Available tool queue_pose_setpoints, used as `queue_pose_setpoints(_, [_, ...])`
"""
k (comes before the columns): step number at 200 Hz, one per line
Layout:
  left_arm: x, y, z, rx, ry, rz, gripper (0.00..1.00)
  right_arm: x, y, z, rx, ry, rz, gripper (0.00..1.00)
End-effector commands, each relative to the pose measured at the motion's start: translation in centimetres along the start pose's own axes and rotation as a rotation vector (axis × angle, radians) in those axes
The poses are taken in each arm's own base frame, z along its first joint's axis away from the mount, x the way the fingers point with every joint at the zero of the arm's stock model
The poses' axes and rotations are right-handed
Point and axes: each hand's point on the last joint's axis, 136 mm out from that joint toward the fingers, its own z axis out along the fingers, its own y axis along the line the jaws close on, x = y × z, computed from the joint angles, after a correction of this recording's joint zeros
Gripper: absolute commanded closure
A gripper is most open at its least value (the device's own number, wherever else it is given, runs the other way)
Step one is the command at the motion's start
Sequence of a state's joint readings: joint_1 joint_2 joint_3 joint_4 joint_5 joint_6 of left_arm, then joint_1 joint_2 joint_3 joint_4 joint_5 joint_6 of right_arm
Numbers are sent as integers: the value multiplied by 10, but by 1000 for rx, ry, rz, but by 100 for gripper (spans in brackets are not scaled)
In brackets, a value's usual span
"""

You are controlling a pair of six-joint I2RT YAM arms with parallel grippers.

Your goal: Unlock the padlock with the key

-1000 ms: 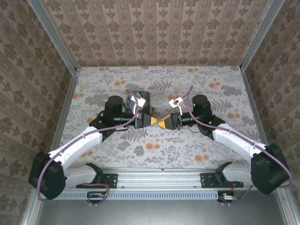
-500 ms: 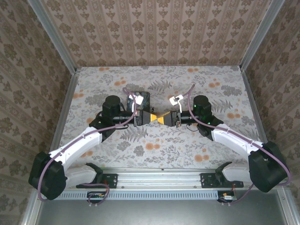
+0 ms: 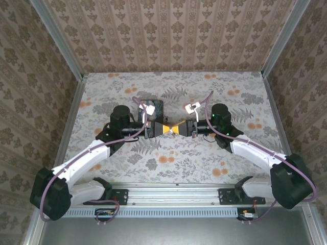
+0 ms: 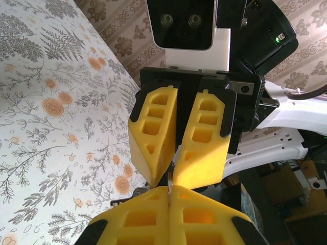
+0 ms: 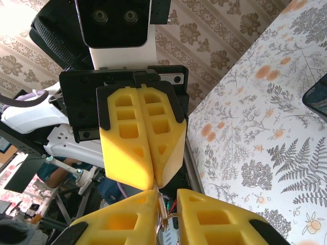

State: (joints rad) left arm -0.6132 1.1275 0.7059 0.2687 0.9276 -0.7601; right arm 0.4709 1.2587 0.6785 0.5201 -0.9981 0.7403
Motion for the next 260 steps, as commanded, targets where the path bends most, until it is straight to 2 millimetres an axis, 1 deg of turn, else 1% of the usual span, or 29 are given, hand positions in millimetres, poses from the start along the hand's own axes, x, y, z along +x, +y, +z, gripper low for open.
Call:
queue_pose_setpoints(1, [-2, -9, -4, 22, -9, 30, 100, 4, -4, 0, -1, 6, 1, 82])
queue_pose_setpoints(21, [-3, -9, -4, 21, -11, 29, 100, 5, -5, 1, -1, 8, 1, 80])
queue_pose_setpoints(41, [-3, -8, -4, 19, -13, 27, 100, 6, -3, 1, -10, 12, -5, 77])
queue_pose_setpoints(54, [-4, -7, -4, 17, -16, 25, 100, 6, -2, 1, -12, 12, -8, 78])
queue_pose_setpoints(86, [-5, -5, -5, 16, -30, 17, 100, 7, -1, 1, -18, 15, -13, 84])
queue_pose_setpoints(107, [-7, -3, -7, 13, -41, 11, 100, 8, 0, 0, -20, 15, -14, 80])
queue_pose_setpoints(129, [-7, -4, -8, 18, -43, 11, 100, 9, 0, 0, -20, 15, -16, 78])
queue_pose_setpoints(147, [-7, -4, -7, 23, -44, 8, 100, 8, 1, 2, -23, 16, -23, 79])
queue_pose_setpoints(195, [-4, -4, -5, 37, -31, 0, 100, 4, -2, 4, -7, -1, -18, 78])
queue_pose_setpoints(260, [-2, -4, -3, 40, -25, -3, 100, 0, -3, 5, -3, -15, -12, 81])
